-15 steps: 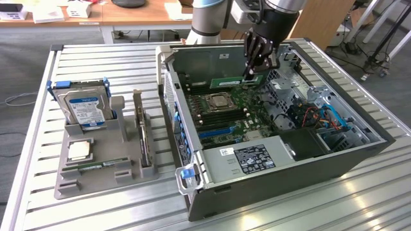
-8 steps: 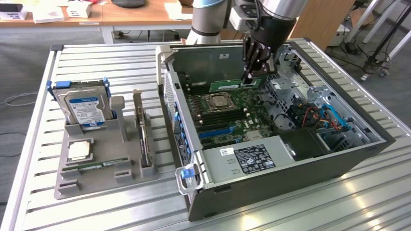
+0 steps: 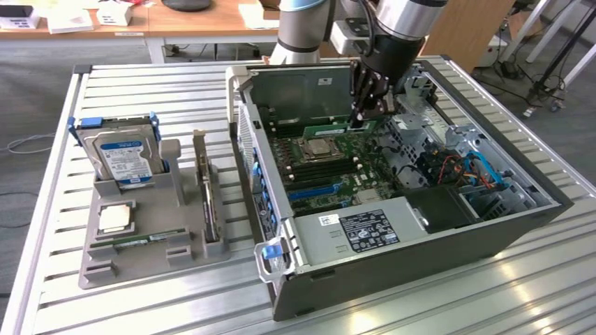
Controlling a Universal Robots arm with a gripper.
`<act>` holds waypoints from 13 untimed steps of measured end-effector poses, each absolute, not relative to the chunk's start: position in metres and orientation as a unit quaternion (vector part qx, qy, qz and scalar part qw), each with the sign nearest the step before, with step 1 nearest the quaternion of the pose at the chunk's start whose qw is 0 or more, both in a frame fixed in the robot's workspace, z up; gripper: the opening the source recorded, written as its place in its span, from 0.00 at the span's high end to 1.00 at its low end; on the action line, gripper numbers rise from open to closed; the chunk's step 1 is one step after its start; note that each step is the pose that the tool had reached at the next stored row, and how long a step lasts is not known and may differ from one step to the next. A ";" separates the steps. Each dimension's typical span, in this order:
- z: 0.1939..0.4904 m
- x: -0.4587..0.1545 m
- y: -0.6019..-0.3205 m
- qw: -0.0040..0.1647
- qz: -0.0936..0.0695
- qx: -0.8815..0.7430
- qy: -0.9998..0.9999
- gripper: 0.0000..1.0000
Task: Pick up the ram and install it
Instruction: 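Insert the ram into the slot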
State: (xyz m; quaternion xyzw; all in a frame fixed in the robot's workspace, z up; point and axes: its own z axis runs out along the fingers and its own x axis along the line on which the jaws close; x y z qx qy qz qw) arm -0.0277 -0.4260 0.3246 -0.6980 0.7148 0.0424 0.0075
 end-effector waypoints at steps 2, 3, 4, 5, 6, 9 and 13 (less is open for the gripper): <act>0.321 -0.028 -0.426 0.007 0.042 -0.698 0.715 0.88; 0.320 -0.028 -0.426 0.008 0.042 -0.698 0.715 0.88; 0.318 -0.028 -0.426 0.008 0.042 -0.698 0.715 0.88; 0.317 -0.028 -0.426 0.008 0.042 -0.698 0.715 0.88; 0.316 -0.028 -0.426 0.007 0.042 -0.698 0.715 0.88; 0.311 -0.028 -0.426 0.008 0.042 -0.698 0.715 0.88; 0.305 -0.028 -0.426 0.008 0.042 -0.698 0.715 0.88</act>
